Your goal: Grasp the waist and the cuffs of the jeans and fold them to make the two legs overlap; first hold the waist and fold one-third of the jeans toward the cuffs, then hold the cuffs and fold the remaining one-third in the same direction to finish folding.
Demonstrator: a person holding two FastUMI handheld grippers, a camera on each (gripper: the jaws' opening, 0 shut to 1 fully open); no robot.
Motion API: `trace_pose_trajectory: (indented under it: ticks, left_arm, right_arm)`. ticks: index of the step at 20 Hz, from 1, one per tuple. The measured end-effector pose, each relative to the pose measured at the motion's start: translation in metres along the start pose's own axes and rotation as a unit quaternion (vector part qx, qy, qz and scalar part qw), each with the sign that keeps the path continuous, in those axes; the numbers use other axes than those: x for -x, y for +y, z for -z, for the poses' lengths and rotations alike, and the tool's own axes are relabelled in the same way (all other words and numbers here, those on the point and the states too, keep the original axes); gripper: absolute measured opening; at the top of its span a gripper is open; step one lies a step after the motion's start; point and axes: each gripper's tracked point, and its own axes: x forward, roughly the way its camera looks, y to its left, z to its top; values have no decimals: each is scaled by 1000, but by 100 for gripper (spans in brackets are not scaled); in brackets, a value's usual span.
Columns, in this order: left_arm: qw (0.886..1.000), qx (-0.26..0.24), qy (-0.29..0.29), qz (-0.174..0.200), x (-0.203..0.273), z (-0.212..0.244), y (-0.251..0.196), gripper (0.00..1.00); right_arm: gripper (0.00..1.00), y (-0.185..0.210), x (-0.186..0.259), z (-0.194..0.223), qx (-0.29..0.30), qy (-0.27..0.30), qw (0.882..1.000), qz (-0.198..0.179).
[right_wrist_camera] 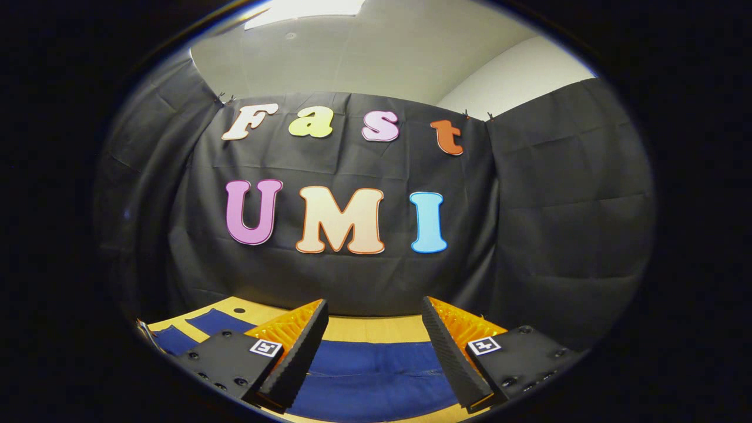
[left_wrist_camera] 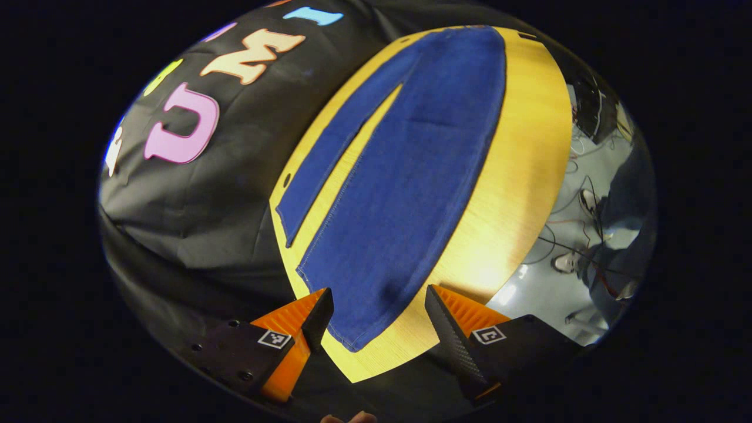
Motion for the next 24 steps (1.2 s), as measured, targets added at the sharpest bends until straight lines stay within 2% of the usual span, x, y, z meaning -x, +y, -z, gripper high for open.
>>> trace_pose_trajectory:
  ticks: [1,2,8,9,10,11,13,15,17,20,22,24]
  left_arm:
    - [1000,-12,2,0,-3,2,0,100]
    - [1000,-23,-2,-1,-6,-5,1,89]
    - [997,-70,-18,-1,-31,-17,13,87]
    - [997,-77,-22,11,-35,-18,13,86]
    - [997,-69,-18,35,-40,-16,4,75]
    - [997,-58,-16,46,-43,-15,-3,56]
    - [996,-70,-14,45,-42,-17,-5,17]
    - [998,-58,-12,20,-39,-16,-3,3]
    - [998,-52,-16,17,-40,-14,-2,0]
    - [999,-20,-10,38,-36,-15,-8,0]
    - [999,-6,-5,52,-35,-13,-10,0]
    - [998,-11,1,56,-35,-14,-10,0]
  right_arm:
    - [100,-4,1,0,2,1,1000,5]
    - [100,-7,1,0,5,1,1000,10]
    - [99,-27,13,-2,14,2,999,41]
    - [98,-29,15,-2,14,4,999,45]
    - [98,-32,18,-1,15,5,999,48]
    - [96,-34,21,-2,15,5,999,52]
    - [98,-41,24,-4,21,4,998,58]
    - [98,-48,25,-2,28,6,998,58]
    - [100,-58,22,3,44,13,998,53]
    - [100,-93,16,19,101,35,993,52]
    - [98,-121,12,29,161,48,984,52]
    - [99,-147,10,47,227,64,971,41]
